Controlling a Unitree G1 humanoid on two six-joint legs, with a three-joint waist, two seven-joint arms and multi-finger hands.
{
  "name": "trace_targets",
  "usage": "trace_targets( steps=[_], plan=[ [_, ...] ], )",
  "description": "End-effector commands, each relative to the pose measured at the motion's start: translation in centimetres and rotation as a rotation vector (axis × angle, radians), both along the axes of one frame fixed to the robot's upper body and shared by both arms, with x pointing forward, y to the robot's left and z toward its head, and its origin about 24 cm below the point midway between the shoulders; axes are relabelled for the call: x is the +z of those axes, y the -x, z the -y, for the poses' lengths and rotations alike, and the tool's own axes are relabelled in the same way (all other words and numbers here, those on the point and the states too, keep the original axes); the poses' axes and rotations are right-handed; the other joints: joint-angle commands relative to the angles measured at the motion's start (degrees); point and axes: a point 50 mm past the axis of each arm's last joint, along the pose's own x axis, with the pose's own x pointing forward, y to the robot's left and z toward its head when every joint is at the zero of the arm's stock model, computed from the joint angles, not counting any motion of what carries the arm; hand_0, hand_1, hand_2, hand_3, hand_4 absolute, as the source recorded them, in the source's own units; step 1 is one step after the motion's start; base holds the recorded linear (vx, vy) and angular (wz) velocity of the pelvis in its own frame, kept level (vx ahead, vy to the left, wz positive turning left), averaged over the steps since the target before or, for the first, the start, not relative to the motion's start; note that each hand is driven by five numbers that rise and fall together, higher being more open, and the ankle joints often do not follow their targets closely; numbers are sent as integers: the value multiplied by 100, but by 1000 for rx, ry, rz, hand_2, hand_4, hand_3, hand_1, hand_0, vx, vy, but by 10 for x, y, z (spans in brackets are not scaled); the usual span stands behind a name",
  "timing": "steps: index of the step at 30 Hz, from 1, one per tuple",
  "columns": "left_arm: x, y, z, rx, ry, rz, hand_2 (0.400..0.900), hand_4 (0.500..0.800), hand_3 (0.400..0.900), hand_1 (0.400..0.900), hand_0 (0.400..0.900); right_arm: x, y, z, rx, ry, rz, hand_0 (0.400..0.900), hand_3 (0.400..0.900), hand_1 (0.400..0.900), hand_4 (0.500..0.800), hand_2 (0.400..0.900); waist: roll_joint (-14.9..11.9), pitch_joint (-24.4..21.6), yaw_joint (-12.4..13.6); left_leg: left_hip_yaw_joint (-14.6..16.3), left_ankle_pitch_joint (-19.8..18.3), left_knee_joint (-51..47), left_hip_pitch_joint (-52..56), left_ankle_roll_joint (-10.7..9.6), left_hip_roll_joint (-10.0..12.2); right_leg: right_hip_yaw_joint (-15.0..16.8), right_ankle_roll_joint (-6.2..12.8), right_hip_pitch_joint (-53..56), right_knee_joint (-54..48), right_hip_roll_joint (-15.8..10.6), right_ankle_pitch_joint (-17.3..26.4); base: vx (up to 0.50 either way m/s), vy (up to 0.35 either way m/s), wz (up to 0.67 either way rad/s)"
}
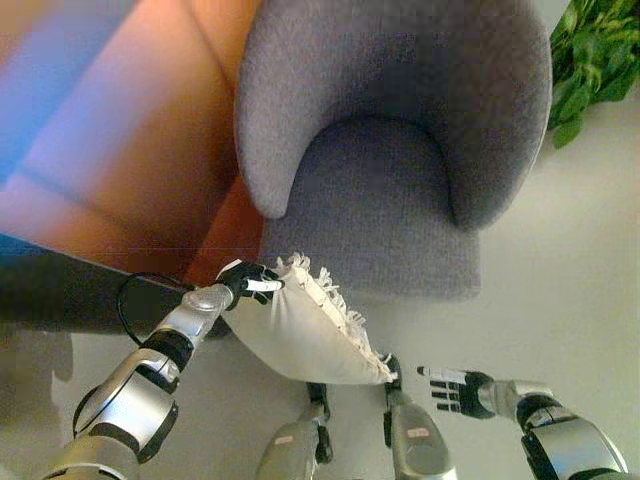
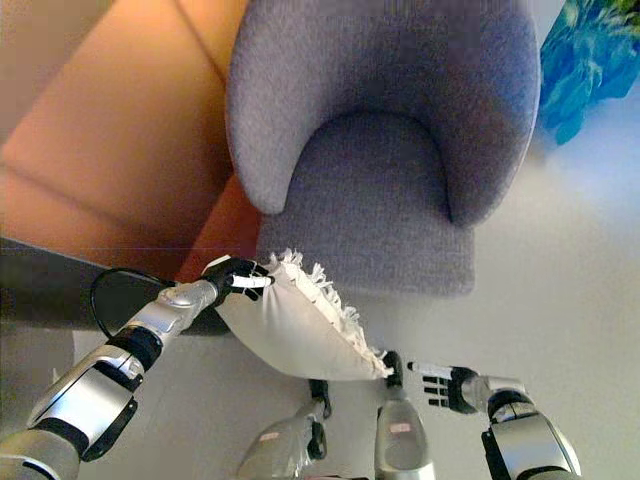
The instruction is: Pick up the pillow and put it on the sofa.
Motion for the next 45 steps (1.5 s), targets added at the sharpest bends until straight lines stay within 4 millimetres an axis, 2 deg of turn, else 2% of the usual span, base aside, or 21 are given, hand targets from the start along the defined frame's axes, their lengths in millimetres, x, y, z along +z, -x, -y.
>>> trace_targets(
  steps=[1,5,9,14,20,25,36,45],
  plan=[
    [49,-20,-8,-31,33,195,400,500,400,400,400,-28,71,10,7,8,-200,900,900,900,800,900,-161,-1438,-141,100,-694,217,299,-151,-495,-95,400,179,320,-83,-539,152,-60,-1],
    [63,-22,-26,-46,-14,196,400,500,400,400,400,-35,95,11,4,-11,-240,900,900,900,800,900,-151,-1721,-227,183,-756,128,618,-139,-490,-53,444,463,132,-67,-453,123,-68,-2],
    [82,-24,-41,-61,-60,213,400,500,400,400,400,-40,107,7,-6,-24,-254,900,900,900,800,900,-137,-1871,-308,257,-823,118,815,-138,-475,-3,461,657,56,-35,-445,76,-55,-4],
    [124,-31,-53,-114,-142,257,400,500,400,400,400,-44,125,8,-40,-37,-277,900,900,900,800,900,-93,-2034,-418,297,-899,100,1039,-132,-469,66,496,863,-48,-2,-421,75,-56,0],
    [187,-43,-50,-147,-231,330,400,500,400,400,400,-45,141,10,-87,-49,-301,900,900,900,800,900,17,-2136,-575,401,-932,106,1149,-131,-445,134,545,932,-79,30,-396,67,-61,-3],
    [217,-49,-34,-179,-270,409,400,500,400,400,400,-47,148,8,-149,-68,-314,900,900,900,800,900,117,-2191,-699,494,-938,69,1179,-131,-439,197,591,916,-153,56,-346,71,-78,-14],
    [240,-55,-18,-163,-268,499,400,500,400,400,400,-50,166,6,-262,-90,-340,900,900,900,800,900,380,-2165,-1073,771,-928,43,1166,-148,-424,432,653,779,-241,114,-247,39,-70,-18],
    [236,-58,-11,-171,-232,481,400,500,400,400,400,-52,177,2,-342,-109,-352,900,900,900,800,900,483,-2197,-1310,976,-980,88,1173,-126,-399,594,666,703,-199,165,-288,48,-68,-15]
  ],
)
